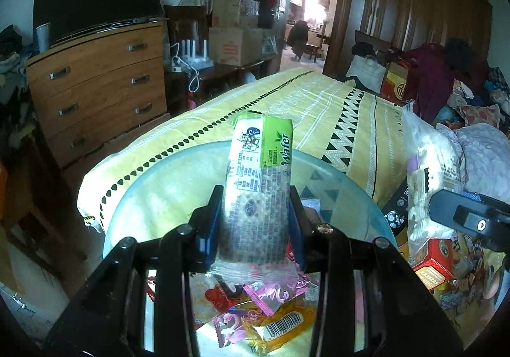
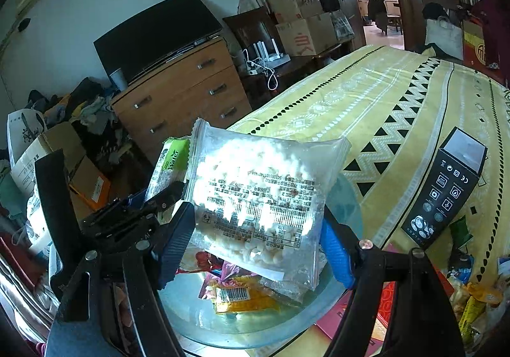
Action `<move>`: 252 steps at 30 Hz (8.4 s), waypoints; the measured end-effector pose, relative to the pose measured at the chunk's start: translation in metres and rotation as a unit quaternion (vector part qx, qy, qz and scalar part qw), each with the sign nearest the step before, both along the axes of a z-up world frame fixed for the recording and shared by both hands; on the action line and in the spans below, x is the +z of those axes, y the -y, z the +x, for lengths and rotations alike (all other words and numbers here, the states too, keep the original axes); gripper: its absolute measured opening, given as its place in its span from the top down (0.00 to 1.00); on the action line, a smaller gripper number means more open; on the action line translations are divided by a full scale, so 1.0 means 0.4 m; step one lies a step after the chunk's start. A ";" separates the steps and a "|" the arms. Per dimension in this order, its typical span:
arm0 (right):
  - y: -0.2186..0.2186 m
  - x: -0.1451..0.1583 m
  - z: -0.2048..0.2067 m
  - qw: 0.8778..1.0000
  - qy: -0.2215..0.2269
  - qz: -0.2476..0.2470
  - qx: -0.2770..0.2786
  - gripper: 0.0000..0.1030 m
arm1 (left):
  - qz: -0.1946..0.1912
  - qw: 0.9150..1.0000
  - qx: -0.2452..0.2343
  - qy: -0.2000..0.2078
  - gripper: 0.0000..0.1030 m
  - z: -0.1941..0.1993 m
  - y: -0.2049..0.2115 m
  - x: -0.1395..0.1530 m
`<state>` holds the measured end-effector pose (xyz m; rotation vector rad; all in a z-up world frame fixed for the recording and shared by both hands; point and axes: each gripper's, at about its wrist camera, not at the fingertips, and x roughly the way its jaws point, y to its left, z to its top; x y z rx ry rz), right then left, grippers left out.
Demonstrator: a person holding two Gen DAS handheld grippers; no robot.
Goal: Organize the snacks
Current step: 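Hold both packets above the glass bowl, then open both tools, then move both tools back over the snack heap, then grasp the yellow snack bag with left tool while right grasps the clear peanut packet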
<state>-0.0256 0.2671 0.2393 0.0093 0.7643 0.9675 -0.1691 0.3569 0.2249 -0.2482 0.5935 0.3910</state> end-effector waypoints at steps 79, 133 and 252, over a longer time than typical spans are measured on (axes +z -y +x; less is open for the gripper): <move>-0.022 -0.018 -0.023 1.000 -0.005 -0.008 0.010 0.24 | -0.008 1.000 0.006 -0.001 0.63 -0.014 -0.039 -0.017; -0.047 -0.037 -0.019 1.000 -0.007 -0.028 0.012 0.12 | -0.011 1.000 0.023 -0.008 0.18 -0.032 -0.033 -0.048; 0.975 -0.563 -0.123 0.977 -0.129 -0.157 -0.070 0.50 | -0.136 0.890 -0.370 -0.228 0.70 0.138 0.821 -0.493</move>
